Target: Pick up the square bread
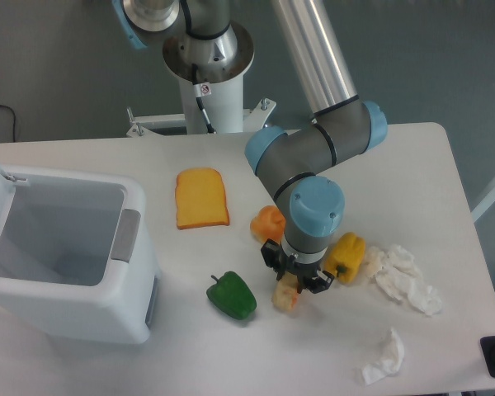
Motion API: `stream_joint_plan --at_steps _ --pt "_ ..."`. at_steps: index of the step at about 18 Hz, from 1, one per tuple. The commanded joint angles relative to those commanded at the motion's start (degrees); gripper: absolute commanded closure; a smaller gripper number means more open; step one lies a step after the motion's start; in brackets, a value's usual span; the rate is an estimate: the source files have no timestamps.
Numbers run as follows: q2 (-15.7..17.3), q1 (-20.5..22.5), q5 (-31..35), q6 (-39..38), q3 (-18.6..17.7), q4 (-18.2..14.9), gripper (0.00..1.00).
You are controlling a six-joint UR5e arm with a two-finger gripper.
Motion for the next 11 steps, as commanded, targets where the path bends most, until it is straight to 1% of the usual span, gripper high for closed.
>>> stream_joint_plan --at_steps 11 --pt "0.4 0.1 0.0 0.0 0.6 0.0 0.53"
